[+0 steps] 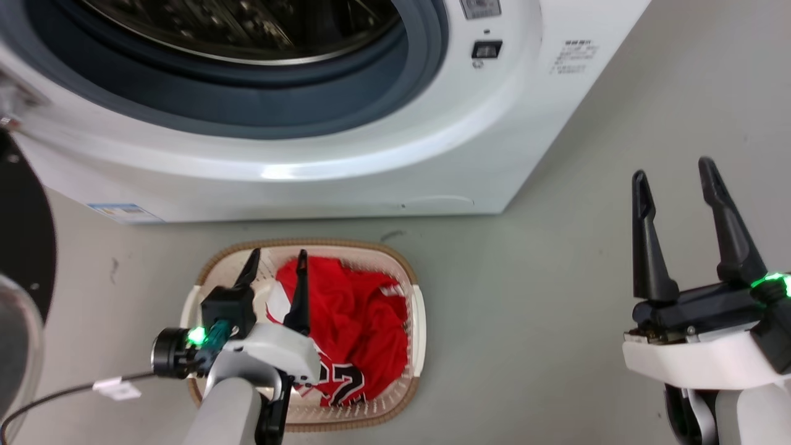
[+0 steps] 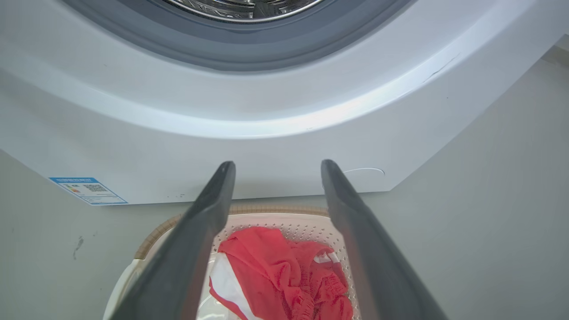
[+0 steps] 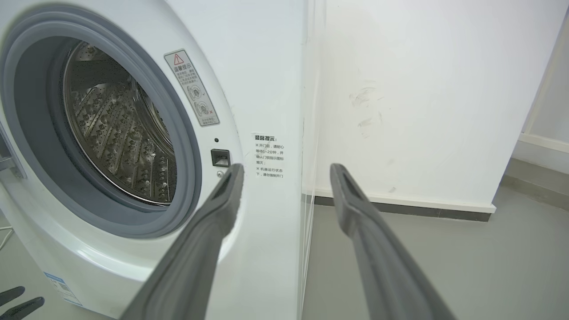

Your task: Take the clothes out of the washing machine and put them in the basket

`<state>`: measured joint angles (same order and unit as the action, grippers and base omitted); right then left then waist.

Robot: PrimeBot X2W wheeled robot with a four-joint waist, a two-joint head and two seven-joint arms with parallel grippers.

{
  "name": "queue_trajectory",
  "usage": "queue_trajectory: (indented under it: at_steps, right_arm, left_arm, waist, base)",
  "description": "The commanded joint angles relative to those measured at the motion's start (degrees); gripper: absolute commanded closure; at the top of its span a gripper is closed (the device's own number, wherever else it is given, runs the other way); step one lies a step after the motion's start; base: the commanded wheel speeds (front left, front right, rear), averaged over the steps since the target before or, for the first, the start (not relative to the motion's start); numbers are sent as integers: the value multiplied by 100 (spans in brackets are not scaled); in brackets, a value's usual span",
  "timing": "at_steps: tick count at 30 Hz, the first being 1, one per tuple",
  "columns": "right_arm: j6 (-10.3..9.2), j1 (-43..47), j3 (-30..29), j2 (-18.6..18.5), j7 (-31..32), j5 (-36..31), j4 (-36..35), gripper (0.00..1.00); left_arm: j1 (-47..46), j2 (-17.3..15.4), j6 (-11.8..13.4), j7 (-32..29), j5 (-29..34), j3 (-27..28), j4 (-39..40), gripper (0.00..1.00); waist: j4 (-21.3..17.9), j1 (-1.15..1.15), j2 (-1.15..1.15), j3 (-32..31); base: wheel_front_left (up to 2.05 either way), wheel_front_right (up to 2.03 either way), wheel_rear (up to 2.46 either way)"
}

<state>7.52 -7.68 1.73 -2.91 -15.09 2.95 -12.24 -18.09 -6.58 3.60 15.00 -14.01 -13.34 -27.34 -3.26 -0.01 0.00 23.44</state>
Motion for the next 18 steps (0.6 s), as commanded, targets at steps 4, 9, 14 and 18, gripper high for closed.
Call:
queue_trajectory:
  at_steps: [4,9,14,18]
  right_arm:
    - [-6,234,1,6,-11,-43,100,0]
    - [-6,457,12,6,-11,-43,191,0]
    - [-6,684,10,6,-11,-9,261,0]
    - [-6,861,5,7,-11,22,317,0]
  left_arm:
    - [540,178,64,21,254,438,780,0]
    - [1041,303,66,21,446,802,1549,0]
    - [1449,358,149,21,641,992,2115,0]
    - [1707,369,192,21,784,1008,2398,0]
  waist:
    - [199,1,0,-579]
    - [254,1,0,-985]
    - [279,1,0,-1329]
    - [293,1,0,-1591]
  base:
    - [0,0,0]
    - [0,0,0]
    - [0,0,0]
    - [0,0,0]
